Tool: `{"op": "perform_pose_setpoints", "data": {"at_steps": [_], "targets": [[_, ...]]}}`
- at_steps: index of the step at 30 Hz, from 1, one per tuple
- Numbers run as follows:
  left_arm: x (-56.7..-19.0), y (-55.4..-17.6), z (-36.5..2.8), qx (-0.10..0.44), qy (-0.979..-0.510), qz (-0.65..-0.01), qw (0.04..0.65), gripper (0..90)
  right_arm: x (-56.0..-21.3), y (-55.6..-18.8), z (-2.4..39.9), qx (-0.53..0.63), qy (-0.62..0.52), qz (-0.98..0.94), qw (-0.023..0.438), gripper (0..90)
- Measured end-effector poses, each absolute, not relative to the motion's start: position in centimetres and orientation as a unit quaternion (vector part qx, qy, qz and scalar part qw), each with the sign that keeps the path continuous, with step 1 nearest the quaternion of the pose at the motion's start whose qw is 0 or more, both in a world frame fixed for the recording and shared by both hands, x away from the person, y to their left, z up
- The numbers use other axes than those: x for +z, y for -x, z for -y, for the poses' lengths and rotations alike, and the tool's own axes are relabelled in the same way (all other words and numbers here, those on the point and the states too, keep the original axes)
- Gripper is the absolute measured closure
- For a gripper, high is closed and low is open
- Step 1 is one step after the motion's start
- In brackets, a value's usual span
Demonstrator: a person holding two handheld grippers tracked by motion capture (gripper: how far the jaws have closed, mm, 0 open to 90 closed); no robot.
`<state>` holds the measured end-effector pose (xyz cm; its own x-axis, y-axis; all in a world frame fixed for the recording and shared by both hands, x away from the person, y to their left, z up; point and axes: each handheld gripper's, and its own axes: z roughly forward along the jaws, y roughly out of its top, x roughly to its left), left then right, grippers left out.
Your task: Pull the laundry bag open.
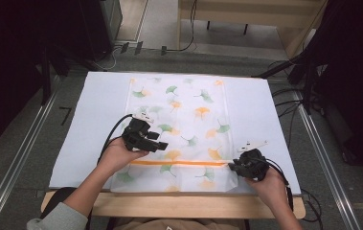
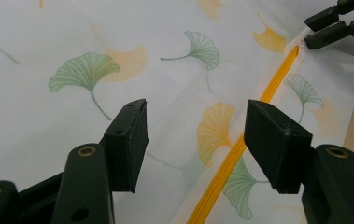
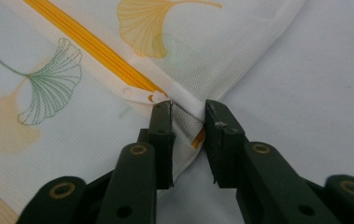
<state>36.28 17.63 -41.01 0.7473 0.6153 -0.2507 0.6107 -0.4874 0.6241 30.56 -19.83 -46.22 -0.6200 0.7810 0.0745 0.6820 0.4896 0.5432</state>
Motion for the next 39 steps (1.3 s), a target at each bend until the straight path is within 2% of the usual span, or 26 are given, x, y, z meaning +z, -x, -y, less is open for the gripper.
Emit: {"op": "perform_pose_setpoints", "data": {"at_steps": [5,6,13,20,29,30,32,39], "targets": [[-41.0,-36.3,-17.5,-0.001,-0.865,-0.352,0.359,40.7,-46.2,-30.7,19.7,0.274,-0.429,-0.857,0.082,82.4],[-41.1,-36.1,-17.4,-0.004,-0.865,-0.346,0.363,43.2,-46.1,-30.8,19.7,0.272,-0.431,-0.857,0.074,84.2],[-41.0,-35.8,-16.9,-0.013,-0.863,-0.33,0.383,50.6,-45.9,-31.4,20.1,0.285,-0.447,-0.847,0.039,85.2],[-41.0,-35.3,-15.7,-0.043,-0.857,-0.322,0.399,51.4,-44.9,-31.2,20.6,0.314,-0.447,-0.837,0.031,85.2],[-41.4,-34.8,-13.9,-0.048,-0.867,-0.301,0.395,47.5,-44.0,-31.1,20.7,0.33,-0.438,-0.836,0.027,85.2],[-41.3,-34.6,-13.3,-0.047,-0.866,-0.299,0.397,55.0,-43.9,-31.1,20.7,0.332,-0.437,-0.835,0.028,85.2],[-41.4,-34.4,-12.6,-0.048,-0.869,-0.287,0.399,61.9,-43.7,-31.1,20.7,0.335,-0.436,-0.835,0.028,85.2],[-42.0,-34.0,-10.6,-0.055,-0.875,-0.281,0.39,60.6,-43.5,-31.1,20.5,0.331,-0.429,-0.84,0.038,85.2]]}}
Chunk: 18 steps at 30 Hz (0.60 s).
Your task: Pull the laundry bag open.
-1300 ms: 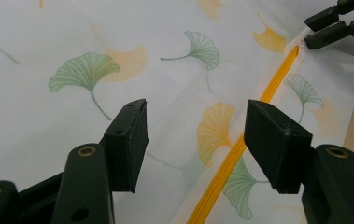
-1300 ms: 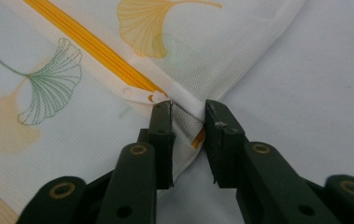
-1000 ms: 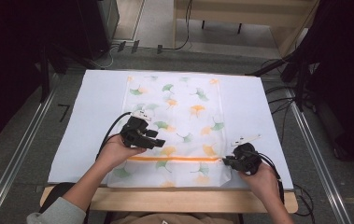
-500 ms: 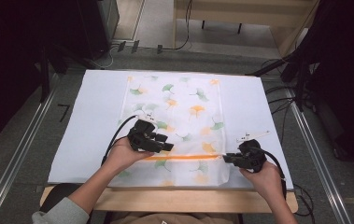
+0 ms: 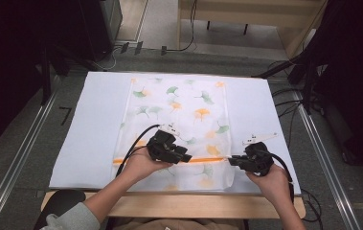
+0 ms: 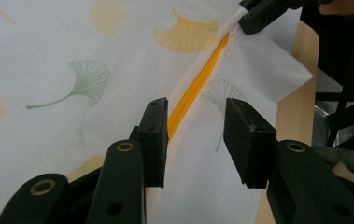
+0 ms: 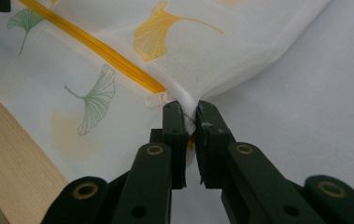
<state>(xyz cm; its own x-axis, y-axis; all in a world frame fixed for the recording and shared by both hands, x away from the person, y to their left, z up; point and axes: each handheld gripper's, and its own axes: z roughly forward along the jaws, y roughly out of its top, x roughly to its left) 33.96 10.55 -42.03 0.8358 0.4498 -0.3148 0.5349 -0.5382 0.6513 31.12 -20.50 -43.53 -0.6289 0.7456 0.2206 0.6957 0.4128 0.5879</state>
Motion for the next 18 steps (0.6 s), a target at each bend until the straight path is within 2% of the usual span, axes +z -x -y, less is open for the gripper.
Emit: {"op": "perform_pose_setpoints", "data": {"at_steps": [18], "targets": [[-43.9,-33.5,-5.8,-0.064,-0.884,-0.266,0.379,62.4,-43.3,-31.2,20.5,0.34,-0.431,-0.836,0.03,85.2]]}}
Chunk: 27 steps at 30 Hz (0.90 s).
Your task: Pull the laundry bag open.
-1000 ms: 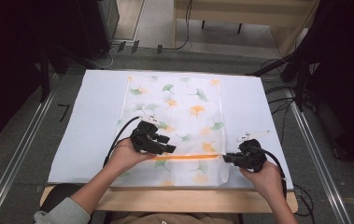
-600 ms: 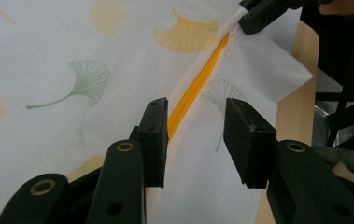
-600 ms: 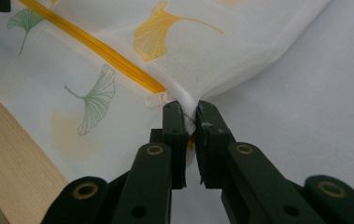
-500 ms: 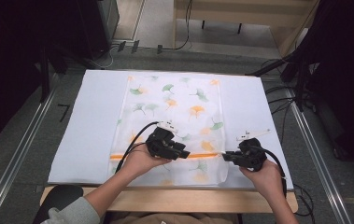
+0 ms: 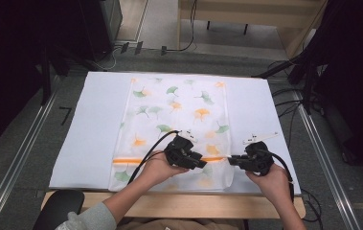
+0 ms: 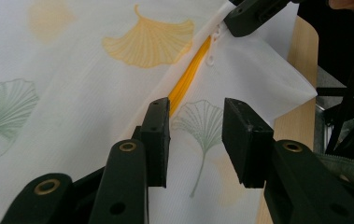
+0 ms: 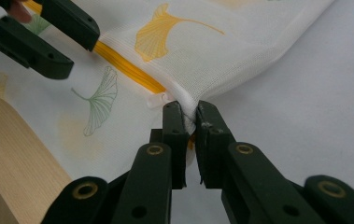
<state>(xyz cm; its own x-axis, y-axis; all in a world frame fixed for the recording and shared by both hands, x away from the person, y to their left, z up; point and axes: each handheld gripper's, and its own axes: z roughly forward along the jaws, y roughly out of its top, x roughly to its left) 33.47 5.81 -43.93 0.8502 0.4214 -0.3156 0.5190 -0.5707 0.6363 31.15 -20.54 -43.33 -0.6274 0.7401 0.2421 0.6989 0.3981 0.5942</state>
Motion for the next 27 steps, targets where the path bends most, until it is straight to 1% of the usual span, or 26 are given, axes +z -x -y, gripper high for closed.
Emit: {"op": "perform_pose_setpoints", "data": {"at_steps": [10,12,19,27], "targets": [[-44.7,-33.0,-3.2,-0.074,-0.886,-0.25,0.383,64.0,-43.2,-31.1,20.5,0.344,-0.428,-0.835,0.029,85.2],[-44.7,-33.0,-2.8,-0.068,-0.89,-0.247,0.377,64.4,-43.1,-31.1,20.5,0.346,-0.427,-0.835,0.028,85.2],[-44.8,-33.3,-2.1,-0.061,-0.893,-0.247,0.371,65.6,-42.9,-31.0,20.4,0.35,-0.417,-0.838,0.029,85.2],[-45.0,-33.3,-1.5,-0.066,-0.892,-0.247,0.372,66.6,-42.6,-30.9,20.2,0.357,-0.402,-0.843,0.024,85.4]]}}
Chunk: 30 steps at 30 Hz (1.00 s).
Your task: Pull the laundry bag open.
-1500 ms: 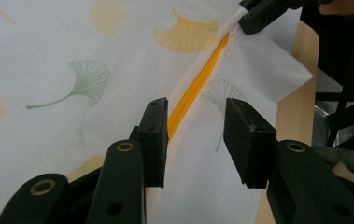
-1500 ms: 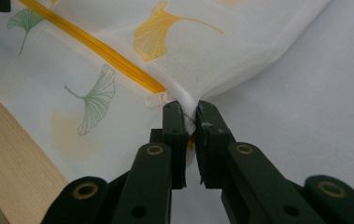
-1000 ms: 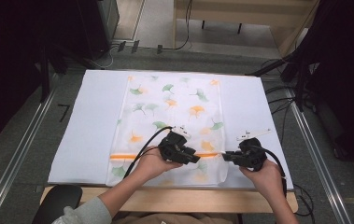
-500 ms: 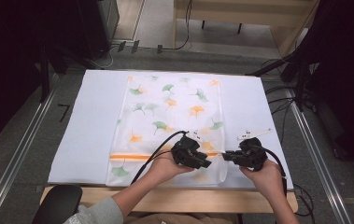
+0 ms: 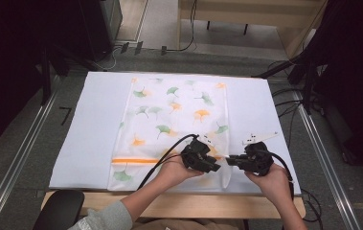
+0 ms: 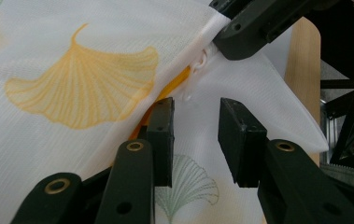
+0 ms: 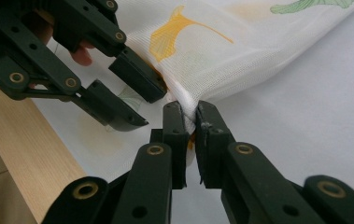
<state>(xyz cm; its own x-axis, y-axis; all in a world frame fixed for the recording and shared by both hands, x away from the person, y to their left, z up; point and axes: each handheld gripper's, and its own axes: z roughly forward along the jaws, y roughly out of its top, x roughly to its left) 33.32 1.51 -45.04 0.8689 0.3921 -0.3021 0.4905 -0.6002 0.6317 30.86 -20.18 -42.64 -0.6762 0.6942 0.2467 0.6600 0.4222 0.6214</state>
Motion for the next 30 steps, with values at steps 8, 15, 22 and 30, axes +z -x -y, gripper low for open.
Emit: {"op": "perform_pose_setpoints", "data": {"at_steps": [8,15,22,30], "targets": [[-45.03,-33.44,-1.22,-0.068,-0.889,-0.25,0.377,67.0,-42.48,-30.73,20.03,0.36,-0.391,-0.847,0.023,85.4],[-44.85,-33.47,-1.21,-0.071,-0.889,-0.248,0.379,70.4,-42.44,-30.64,19.8,0.361,-0.381,-0.851,0.02,85.5],[-44.71,-33.4,-1.03,-0.081,-0.887,-0.245,0.382,76.9,-42.5,-30.59,19.64,0.356,-0.382,-0.853,0.02,85.4],[-44.77,-33.55,-0.84,-0.088,-0.887,-0.25,0.378,81.5,-42.48,-30.52,19.41,0.354,-0.38,-0.854,0.02,85.5]]}}
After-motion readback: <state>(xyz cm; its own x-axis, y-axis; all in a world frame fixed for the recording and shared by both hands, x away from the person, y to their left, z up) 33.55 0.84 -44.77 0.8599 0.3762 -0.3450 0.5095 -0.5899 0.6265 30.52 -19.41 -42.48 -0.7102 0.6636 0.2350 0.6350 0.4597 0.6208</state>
